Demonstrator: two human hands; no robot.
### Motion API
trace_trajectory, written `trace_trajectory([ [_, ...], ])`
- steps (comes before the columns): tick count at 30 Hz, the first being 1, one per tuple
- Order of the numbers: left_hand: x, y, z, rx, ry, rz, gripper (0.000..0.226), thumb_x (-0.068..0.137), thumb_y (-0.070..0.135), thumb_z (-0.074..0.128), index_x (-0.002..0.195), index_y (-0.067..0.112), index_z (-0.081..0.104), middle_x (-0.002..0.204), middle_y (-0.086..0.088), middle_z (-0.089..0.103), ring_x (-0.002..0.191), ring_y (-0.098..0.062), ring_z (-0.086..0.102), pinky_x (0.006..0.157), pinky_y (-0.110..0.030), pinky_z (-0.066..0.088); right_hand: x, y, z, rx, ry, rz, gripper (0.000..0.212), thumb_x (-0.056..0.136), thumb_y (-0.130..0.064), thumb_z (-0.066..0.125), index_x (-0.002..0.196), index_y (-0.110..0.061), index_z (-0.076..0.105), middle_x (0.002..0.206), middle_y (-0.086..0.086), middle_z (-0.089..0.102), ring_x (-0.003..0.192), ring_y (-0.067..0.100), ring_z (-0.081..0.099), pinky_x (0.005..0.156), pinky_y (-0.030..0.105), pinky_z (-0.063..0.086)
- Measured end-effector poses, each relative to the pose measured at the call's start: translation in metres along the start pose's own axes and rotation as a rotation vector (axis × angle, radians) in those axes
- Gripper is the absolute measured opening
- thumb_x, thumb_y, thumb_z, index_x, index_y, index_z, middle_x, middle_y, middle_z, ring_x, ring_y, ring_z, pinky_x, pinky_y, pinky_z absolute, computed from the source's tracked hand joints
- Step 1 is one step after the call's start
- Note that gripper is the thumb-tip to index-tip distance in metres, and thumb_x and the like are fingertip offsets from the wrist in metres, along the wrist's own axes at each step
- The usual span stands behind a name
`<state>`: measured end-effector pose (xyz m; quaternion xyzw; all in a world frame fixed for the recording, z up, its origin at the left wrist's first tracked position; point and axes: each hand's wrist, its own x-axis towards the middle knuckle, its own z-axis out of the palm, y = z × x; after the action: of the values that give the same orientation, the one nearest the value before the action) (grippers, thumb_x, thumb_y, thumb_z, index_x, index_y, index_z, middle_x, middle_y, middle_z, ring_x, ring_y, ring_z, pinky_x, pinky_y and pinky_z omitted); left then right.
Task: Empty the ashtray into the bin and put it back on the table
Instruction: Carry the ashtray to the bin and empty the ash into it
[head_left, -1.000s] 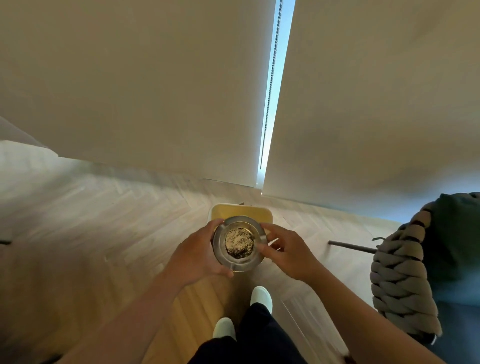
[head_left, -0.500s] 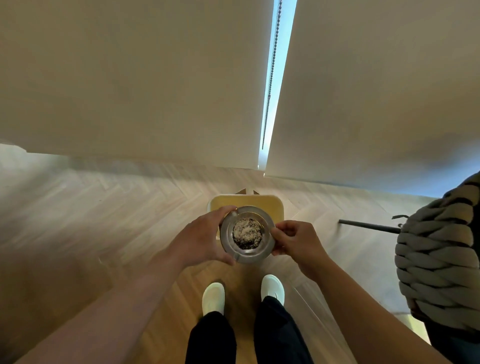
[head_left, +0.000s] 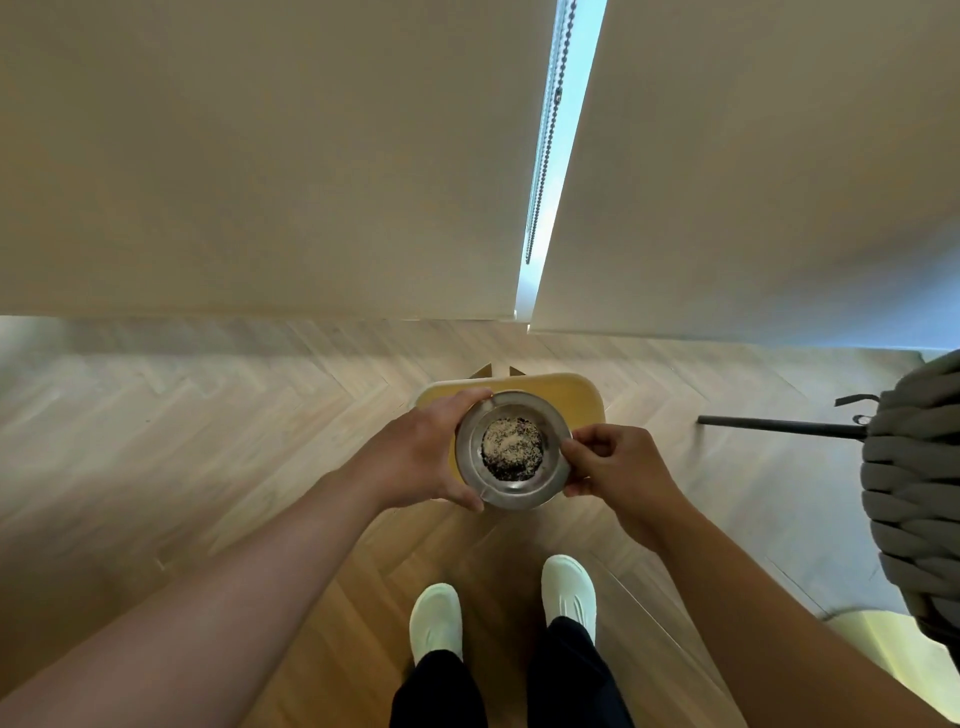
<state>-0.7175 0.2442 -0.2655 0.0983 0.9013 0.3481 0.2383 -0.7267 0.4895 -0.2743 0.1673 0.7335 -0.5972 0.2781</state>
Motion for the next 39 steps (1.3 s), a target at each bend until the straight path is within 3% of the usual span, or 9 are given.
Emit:
trace_trajectory([
  [2, 0.009, -0.008, 0.004, -0.003, -0.002, 0.0, 0.119, 0.044, 0.043, 0.096, 0.143, 0.04, 0.03, 0.139, 0.014, 0.046, 0.116, -0.009, 0.05, 0.094, -0.036, 0.051, 0.012, 0.007, 0.002, 0.011, 0.0, 0.019, 0.009, 0.091, -0.006, 0.065, 0.09, 0.002, 0.07, 0.07, 0.013, 0.072, 0.061, 0.024, 0.067, 0.059, 0.034, 0.058],
  [6, 0.024, -0.021, 0.012, -0.005, -0.002, 0.024, 0.12, 0.044, 0.041, 0.097, 0.144, 0.038, 0.03, 0.14, 0.016, 0.043, 0.127, -0.007, 0.041, 0.103, -0.033, 0.044, 0.032, 0.02, 0.004, 0.01, 0.014, 0.039, 0.008, 0.091, -0.006, 0.065, 0.089, -0.002, 0.071, 0.068, 0.01, 0.073, 0.059, 0.021, 0.068, 0.057, 0.03, 0.056],
  [10, 0.029, -0.03, 0.015, 0.092, 0.037, 0.039, 0.121, 0.044, 0.048, 0.094, 0.146, 0.034, 0.031, 0.125, 0.018, 0.042, 0.117, -0.007, 0.039, 0.099, -0.03, 0.042, 0.043, 0.029, 0.005, 0.018, 0.028, 0.06, 0.007, 0.091, -0.008, 0.065, 0.09, -0.003, 0.071, 0.071, 0.012, 0.073, 0.058, 0.02, 0.068, 0.057, 0.03, 0.056],
  [14, 0.024, -0.039, 0.014, 0.245, 0.121, 0.013, 0.122, 0.044, 0.059, 0.089, 0.147, 0.028, 0.032, 0.135, 0.007, 0.039, 0.123, -0.014, 0.035, 0.104, -0.036, 0.041, 0.048, 0.032, 0.005, 0.02, 0.047, 0.078, 0.007, 0.091, -0.009, 0.066, 0.091, -0.004, 0.07, 0.075, 0.015, 0.073, 0.06, 0.021, 0.069, 0.059, 0.032, 0.057],
  [17, 0.02, -0.049, 0.016, 0.326, 0.112, -0.054, 0.134, 0.044, 0.071, 0.082, 0.152, 0.023, 0.019, 0.155, 0.002, 0.021, 0.143, -0.018, 0.017, 0.118, -0.039, 0.027, 0.053, 0.031, 0.004, 0.003, 0.05, 0.074, 0.007, 0.092, -0.008, 0.065, 0.091, -0.003, 0.07, 0.075, 0.015, 0.073, 0.058, 0.019, 0.068, 0.059, 0.031, 0.056],
  [20, 0.018, -0.056, 0.022, 0.365, 0.063, -0.115, 0.15, 0.04, 0.085, 0.072, 0.155, 0.019, 0.002, 0.163, 0.0, 0.001, 0.15, -0.017, -0.003, 0.122, -0.036, 0.011, 0.057, 0.029, 0.001, -0.046, 0.053, 0.052, 0.007, 0.092, -0.007, 0.064, 0.088, -0.005, 0.07, 0.074, 0.013, 0.073, 0.057, 0.02, 0.068, 0.057, 0.03, 0.057],
  [26, 0.017, -0.064, 0.038, 0.392, 0.032, -0.183, 0.159, 0.039, 0.087, 0.07, 0.151, 0.019, -0.021, 0.163, -0.001, -0.019, 0.15, -0.019, -0.014, 0.123, -0.037, 0.005, 0.066, 0.024, 0.0, -0.217, 0.045, 0.005, 0.01, 0.091, -0.005, 0.065, 0.085, -0.013, 0.067, 0.077, 0.012, 0.073, 0.059, 0.02, 0.072, 0.062, 0.035, 0.062],
  [33, 0.019, -0.065, 0.045, 0.388, 0.053, -0.204, 0.162, 0.039, 0.081, 0.076, 0.15, 0.021, -0.025, 0.162, 0.0, -0.021, 0.15, -0.02, -0.013, 0.123, -0.041, 0.009, 0.066, 0.022, 0.004, -0.609, 0.092, -0.335, 0.005, 0.088, -0.01, 0.069, 0.084, -0.014, 0.068, 0.071, -0.002, 0.069, 0.061, 0.015, 0.067, 0.064, 0.029, 0.057],
  [39, 0.019, -0.066, 0.046, 0.387, 0.059, -0.207, 0.16, 0.04, 0.078, 0.078, 0.15, 0.023, -0.025, 0.162, 0.0, -0.02, 0.15, -0.021, -0.013, 0.121, -0.039, 0.006, 0.061, 0.028, 0.02, -0.983, -0.006, -0.685, 0.002, 0.09, -0.01, 0.065, 0.09, -0.01, 0.064, 0.074, 0.006, 0.063, 0.061, 0.018, 0.052, 0.052, 0.032, 0.044],
])
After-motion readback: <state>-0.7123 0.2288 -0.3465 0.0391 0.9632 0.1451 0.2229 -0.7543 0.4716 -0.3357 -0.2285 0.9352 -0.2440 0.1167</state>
